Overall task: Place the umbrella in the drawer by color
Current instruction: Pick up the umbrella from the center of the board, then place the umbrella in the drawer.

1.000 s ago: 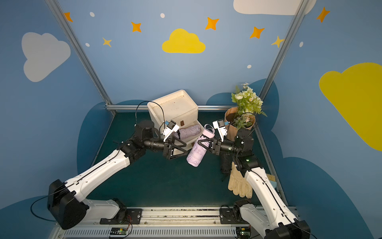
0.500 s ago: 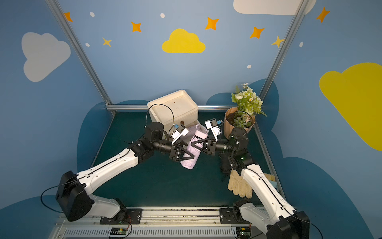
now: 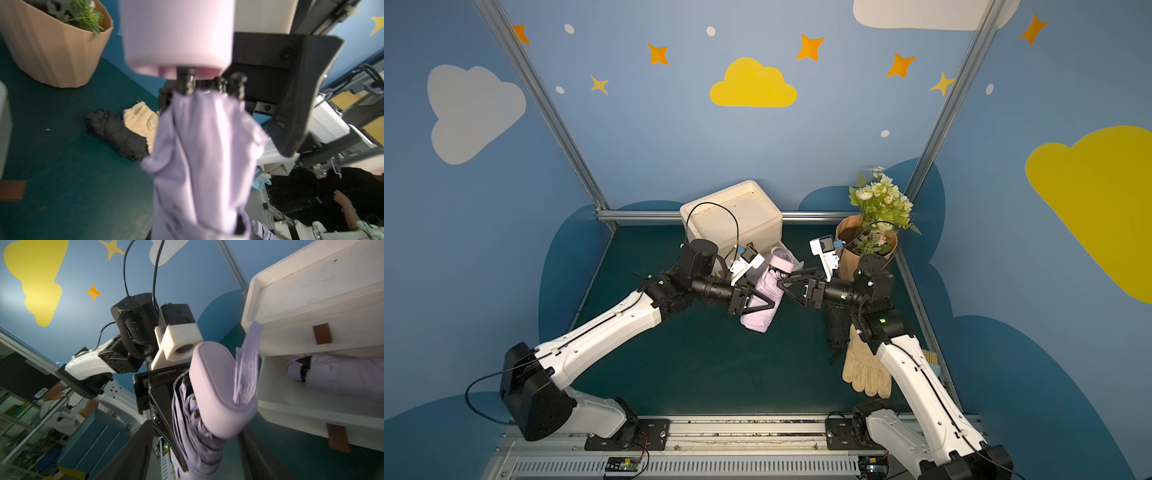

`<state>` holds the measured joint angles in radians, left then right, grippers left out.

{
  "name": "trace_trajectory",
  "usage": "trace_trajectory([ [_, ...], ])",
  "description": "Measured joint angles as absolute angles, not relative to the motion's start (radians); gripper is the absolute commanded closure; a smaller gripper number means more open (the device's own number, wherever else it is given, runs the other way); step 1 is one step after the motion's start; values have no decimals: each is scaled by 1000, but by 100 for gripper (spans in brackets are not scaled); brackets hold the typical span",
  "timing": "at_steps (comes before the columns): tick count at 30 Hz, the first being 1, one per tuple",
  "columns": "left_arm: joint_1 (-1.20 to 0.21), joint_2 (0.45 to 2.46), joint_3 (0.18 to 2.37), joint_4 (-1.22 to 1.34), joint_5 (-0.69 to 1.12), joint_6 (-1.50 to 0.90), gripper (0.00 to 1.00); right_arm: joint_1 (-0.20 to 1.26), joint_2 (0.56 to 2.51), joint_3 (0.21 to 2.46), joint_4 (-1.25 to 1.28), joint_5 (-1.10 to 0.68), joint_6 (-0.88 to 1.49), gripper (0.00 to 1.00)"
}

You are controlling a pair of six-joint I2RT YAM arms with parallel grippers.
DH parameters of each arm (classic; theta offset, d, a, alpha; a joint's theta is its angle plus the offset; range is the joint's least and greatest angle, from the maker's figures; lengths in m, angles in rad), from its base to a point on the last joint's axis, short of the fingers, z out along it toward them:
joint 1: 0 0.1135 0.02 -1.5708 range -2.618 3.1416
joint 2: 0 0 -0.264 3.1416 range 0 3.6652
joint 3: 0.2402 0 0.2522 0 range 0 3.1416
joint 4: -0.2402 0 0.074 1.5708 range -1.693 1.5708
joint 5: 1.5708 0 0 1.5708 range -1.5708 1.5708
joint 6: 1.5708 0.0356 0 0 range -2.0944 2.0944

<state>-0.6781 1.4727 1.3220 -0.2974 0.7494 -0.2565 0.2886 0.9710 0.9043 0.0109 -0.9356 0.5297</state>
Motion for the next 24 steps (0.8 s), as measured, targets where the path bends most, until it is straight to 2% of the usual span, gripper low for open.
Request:
trace_trajectory([
  [3,-667,1544,1476,-476,607,-155,80,215,960,882,-25,-912,515,21],
  [8,-661,1692,1687,-709,366,-1,80,135,1021,773,-23,-880,540,22],
  [14,-662,1956,1958,-935,130,126,83,138,1254,703,49,-912,572,28],
  [17,-662,2065,2070,-1015,69,162,83,155,1375,703,124,-957,580,30],
  [24,-665,2198,2292,-1132,-76,254,83,221,1543,726,267,-998,617,32],
])
